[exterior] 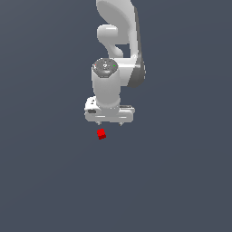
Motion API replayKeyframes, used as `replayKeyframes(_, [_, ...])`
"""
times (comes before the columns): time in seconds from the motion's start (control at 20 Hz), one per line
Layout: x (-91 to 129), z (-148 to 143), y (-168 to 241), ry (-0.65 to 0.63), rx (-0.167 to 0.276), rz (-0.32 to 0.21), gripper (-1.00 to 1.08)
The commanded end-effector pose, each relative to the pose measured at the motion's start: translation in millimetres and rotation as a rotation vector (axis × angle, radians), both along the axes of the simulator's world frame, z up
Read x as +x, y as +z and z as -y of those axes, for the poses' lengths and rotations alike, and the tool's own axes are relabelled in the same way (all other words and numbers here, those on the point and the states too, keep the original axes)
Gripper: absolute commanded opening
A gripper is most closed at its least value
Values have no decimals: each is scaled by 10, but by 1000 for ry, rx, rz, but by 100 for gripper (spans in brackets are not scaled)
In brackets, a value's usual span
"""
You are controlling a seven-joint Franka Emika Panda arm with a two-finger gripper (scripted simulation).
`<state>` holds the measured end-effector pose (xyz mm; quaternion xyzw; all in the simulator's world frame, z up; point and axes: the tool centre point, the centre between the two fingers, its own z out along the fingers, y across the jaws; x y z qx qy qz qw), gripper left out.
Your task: Pick up the red cube and move it to a goal position.
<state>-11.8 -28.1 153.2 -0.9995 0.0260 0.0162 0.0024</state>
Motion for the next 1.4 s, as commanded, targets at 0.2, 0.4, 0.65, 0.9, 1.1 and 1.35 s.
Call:
replayKeyframes(0.2, [-9, 11, -30, 9, 0, 1, 100])
replayKeyframes(0.4, [-35, 45, -120, 37, 0, 3, 100])
replayKeyframes(0.65, [-86, 120, -316, 98, 0, 8, 100])
replayKeyframes(0.9, [-148, 238, -607, 187, 1, 15, 100])
replayKeyframes(1.1, [-188, 348, -868, 266, 1, 22, 100])
replayKeyframes(1.35, [-210, 456, -1117, 341, 2, 28, 100])
